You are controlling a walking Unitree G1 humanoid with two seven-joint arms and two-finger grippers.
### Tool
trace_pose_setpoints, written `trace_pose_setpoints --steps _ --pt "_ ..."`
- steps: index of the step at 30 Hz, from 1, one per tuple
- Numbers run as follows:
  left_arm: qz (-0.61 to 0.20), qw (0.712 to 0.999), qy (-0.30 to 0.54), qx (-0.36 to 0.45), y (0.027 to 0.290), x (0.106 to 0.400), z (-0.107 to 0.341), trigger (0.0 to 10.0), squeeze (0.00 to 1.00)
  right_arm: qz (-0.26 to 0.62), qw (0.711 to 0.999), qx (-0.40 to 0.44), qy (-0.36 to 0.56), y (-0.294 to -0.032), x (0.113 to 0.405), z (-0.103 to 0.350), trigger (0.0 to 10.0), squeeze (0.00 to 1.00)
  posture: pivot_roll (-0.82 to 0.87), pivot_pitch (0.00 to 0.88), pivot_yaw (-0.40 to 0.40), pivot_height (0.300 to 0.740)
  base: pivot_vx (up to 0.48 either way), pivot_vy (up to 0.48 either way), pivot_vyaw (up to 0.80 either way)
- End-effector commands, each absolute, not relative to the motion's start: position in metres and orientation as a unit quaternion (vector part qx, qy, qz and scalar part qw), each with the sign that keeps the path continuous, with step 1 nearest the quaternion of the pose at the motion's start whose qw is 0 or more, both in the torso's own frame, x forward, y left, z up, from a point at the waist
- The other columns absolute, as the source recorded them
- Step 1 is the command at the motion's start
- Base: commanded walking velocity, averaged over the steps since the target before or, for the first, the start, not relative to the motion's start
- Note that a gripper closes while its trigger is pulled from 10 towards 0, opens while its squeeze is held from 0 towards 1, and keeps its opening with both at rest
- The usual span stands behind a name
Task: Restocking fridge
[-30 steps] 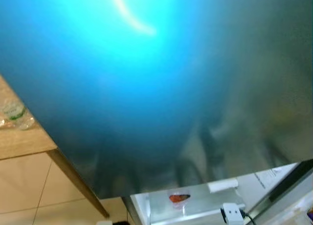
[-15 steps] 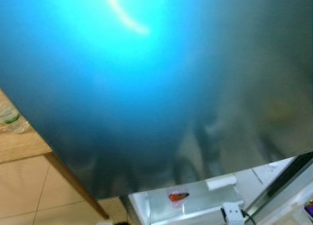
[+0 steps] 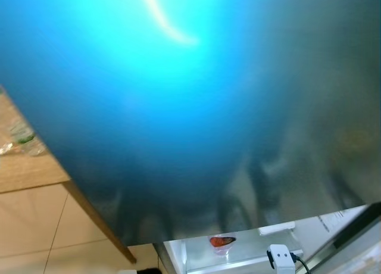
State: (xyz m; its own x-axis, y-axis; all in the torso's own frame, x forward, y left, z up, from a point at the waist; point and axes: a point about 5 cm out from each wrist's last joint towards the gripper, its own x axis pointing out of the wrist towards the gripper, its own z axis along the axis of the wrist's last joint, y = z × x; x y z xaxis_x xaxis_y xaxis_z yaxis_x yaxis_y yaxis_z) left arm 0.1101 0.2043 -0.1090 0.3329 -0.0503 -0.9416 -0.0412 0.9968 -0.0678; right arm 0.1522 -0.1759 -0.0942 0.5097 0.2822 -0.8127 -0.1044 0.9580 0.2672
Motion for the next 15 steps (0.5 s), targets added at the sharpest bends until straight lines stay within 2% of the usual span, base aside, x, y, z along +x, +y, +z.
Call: trace_pose_setpoints --steps 1,14,15 --pt "0.001 0.807 0.589 -0.041 0.2053 0.1009 -0.1113 10.0 0.0 0.12 0.865 0.094 0.478 -0.1731 0.1545 -0.0933 10.0 0.0 -0.01 0.003 0.017 0.74 0.0 0.0 0.76" --pt "0.001 0.807 0.589 -0.041 0.2054 0.1008 -0.1113 10.0 0.0 0.117 0.863 0.089 0.483 -0.1736 0.1538 -0.0939 10.0 0.0 -0.01 0.003 0.017 0.74 0.0 0.0 0.77" --pt "0.002 0.807 0.589 -0.041 0.2054 0.1007 -0.1114 10.0 0.0 0.109 0.864 0.091 0.483 -0.1742 0.1534 -0.0943 10.0 0.0 -0.01 0.003 0.017 0.74 0.0 0.0 0.0"
